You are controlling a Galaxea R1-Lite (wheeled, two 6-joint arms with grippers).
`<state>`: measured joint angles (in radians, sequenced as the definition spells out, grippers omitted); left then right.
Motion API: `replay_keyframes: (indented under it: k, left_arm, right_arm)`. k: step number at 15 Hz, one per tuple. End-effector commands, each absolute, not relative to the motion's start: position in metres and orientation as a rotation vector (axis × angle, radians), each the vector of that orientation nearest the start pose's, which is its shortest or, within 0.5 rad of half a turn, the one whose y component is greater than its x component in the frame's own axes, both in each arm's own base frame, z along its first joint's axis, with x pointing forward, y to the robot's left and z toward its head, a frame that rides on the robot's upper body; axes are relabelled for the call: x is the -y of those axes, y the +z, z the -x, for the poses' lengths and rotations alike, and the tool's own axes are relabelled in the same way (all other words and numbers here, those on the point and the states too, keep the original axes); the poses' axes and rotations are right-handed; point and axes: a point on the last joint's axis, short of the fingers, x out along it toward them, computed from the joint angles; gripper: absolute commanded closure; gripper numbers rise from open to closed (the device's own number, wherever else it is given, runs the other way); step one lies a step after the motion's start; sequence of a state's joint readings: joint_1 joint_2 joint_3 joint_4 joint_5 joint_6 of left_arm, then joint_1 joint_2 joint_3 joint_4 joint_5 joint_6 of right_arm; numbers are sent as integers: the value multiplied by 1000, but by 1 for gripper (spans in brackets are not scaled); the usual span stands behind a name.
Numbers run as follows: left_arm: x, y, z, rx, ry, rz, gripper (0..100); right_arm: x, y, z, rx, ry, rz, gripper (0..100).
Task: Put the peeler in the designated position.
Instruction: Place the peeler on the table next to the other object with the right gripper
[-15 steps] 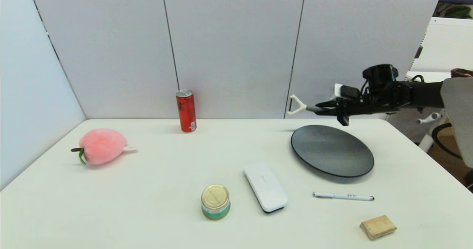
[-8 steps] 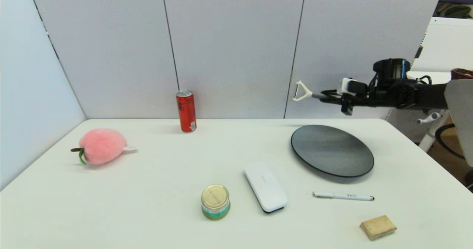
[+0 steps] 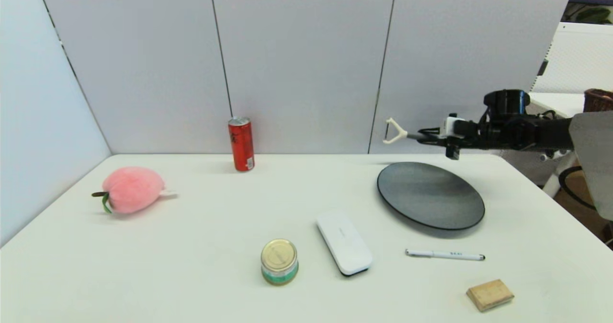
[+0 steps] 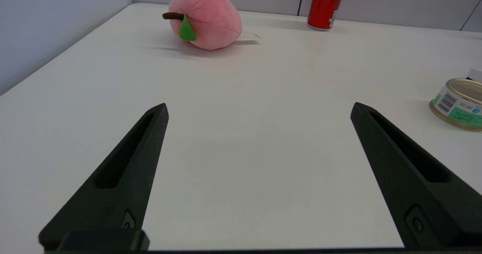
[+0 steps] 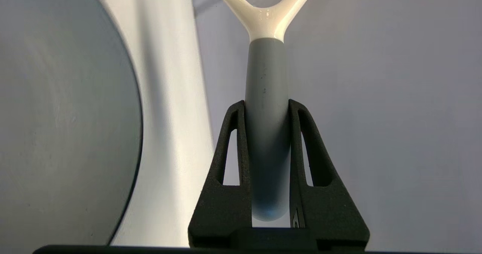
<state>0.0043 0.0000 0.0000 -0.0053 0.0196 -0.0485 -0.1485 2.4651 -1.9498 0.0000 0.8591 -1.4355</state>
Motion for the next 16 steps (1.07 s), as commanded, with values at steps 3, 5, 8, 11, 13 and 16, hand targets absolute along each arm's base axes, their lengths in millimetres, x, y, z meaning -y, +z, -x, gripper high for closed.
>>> replay_keyframes:
  k: [3, 5, 8, 11, 13, 16]
  left_arm:
    - [0, 76, 23, 4, 24, 49, 0]
    - [0, 76, 23, 4, 24, 49, 0]
    - [0, 76, 23, 4, 24, 49, 0]
    - [0, 76, 23, 4, 24, 49, 0]
    - [0, 76, 23, 4, 24, 49, 0]
    - [0, 76, 23, 5, 24, 49, 0]
  right_arm:
    - [60, 96, -508, 93, 888, 1083, 100]
    - [59, 94, -509, 90, 892, 1080, 100]
    - [57, 90, -510, 89, 901, 1078, 100]
    - [56, 91, -509, 85, 905, 1077, 100]
    - [55, 86, -511, 83, 908, 1075, 100]
    - [55, 81, -512, 80, 914, 1070, 100]
